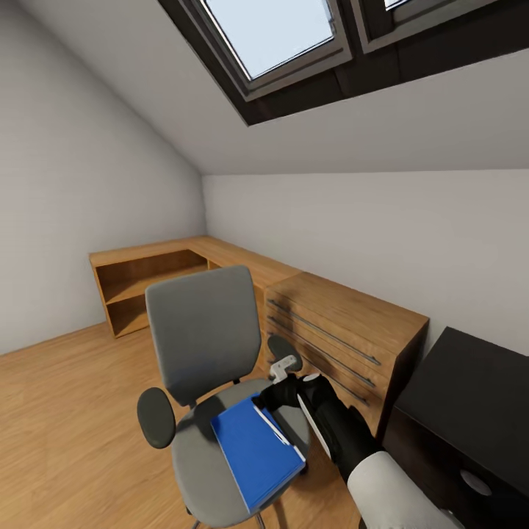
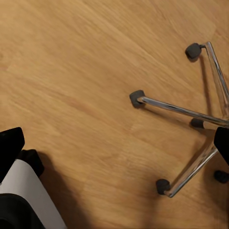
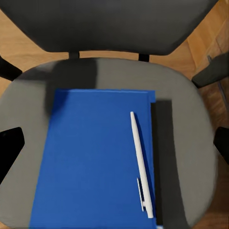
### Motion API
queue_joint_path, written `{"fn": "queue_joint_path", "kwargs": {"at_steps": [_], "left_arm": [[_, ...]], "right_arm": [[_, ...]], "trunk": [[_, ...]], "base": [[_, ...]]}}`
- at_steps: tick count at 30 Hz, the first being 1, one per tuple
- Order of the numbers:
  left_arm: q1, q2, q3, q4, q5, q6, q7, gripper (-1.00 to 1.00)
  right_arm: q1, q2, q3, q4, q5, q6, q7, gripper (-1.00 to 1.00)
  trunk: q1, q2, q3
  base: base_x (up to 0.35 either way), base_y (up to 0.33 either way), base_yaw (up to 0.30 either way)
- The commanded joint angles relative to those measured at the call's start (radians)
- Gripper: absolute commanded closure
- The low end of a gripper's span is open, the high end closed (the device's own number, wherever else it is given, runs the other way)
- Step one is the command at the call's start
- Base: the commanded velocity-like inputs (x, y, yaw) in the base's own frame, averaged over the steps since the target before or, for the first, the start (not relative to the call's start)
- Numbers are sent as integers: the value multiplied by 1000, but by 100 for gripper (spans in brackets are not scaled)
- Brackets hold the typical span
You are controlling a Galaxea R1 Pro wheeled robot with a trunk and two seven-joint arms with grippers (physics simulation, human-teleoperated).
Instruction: In the bedroom, organize the workspace by keeping the computer under the desk, ensuring the monitor is on the desk, placing the keyboard on the desk next to the monitor, placing the mouse on the desk next to the keyboard, moving the folder from the swivel chair onto the desk next to the mouse, stacking the notebook on top of the folder with the pen on top of the notebook, and positioning the swivel chair next to the desk.
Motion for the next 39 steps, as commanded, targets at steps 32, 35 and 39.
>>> {"fn": "queue_joint_path", "kwargs": {"at_steps": [32, 35, 39], "left_arm": [[0, 22, -8, -81, -37, -8, 5, -100], [0, 22, -8, -82, -82, -10, 4, -100], [0, 22, -8, -83, -82, -12, 3, -100]], "right_arm": [[59, 0, 22, -74, 46, 56, -8, -100], [59, 0, 22, -134, 46, 58, -9, -100], [58, 0, 22, -130, 47, 59, -10, -100]], "trunk": [[58, -106, -48], [69, -127, -57], [84, -155, -70]], "base": [[0, 0, 0], [0, 0, 0], [0, 0, 0]]}}
